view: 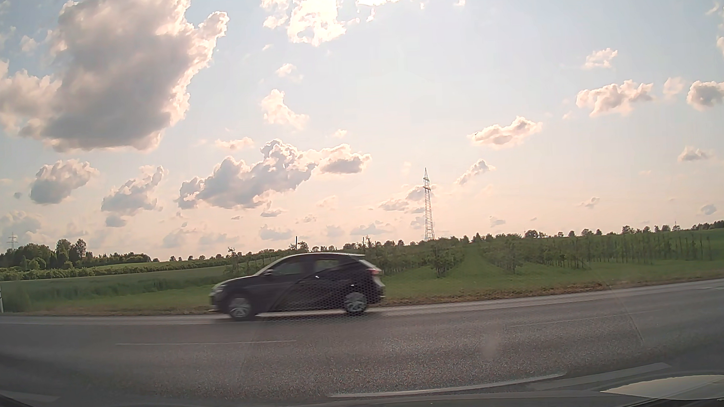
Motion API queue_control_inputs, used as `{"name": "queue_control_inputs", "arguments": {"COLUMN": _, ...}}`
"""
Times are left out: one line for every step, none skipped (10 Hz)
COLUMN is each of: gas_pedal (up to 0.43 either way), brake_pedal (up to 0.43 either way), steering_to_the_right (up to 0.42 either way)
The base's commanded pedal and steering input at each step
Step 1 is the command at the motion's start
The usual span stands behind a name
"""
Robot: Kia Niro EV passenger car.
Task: Follow the waypoints while adhering to traffic rules and regulations
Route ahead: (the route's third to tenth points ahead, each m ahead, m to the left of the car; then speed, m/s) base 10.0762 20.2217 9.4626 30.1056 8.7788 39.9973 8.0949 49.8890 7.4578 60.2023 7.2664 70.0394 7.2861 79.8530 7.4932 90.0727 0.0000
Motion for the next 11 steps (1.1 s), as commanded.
{"name": "queue_control_inputs", "arguments": {"gas_pedal": 0.0, "brake_pedal": 0.402, "steering_to_the_right": 0.0}}
{"name": "queue_control_inputs", "arguments": {"gas_pedal": 0.0, "brake_pedal": 0.348, "steering_to_the_right": 0.0}}
{"name": "queue_control_inputs", "arguments": {"gas_pedal": 0.0, "brake_pedal": 0.335, "steering_to_the_right": 0.0}}
{"name": "queue_control_inputs", "arguments": {"gas_pedal": 0.0, "brake_pedal": 0.341, "steering_to_the_right": 0.0}}
{"name": "queue_control_inputs", "arguments": {"gas_pedal": 0.0, "brake_pedal": 0.354, "steering_to_the_right": 0.0}}
{"name": "queue_control_inputs", "arguments": {"gas_pedal": 0.0, "brake_pedal": 0.36, "steering_to_the_right": 0.0}}
{"name": "queue_control_inputs", "arguments": {"gas_pedal": 0.0, "brake_pedal": 0.354, "steering_to_the_right": 0.0}}
{"name": "queue_control_inputs", "arguments": {"gas_pedal": 0.0, "brake_pedal": 0.323, "steering_to_the_right": 0.0}}
{"name": "queue_control_inputs", "arguments": {"gas_pedal": 0.0, "brake_pedal": 0.317, "steering_to_the_right": 0.0}}
{"name": "queue_control_inputs", "arguments": {"gas_pedal": 0.0, "brake_pedal": 0.323, "steering_to_the_right": 0.0}}
{"name": "queue_control_inputs", "arguments": {"gas_pedal": 0.0, "brake_pedal": 0.323, "steering_to_the_right": 0.0}}
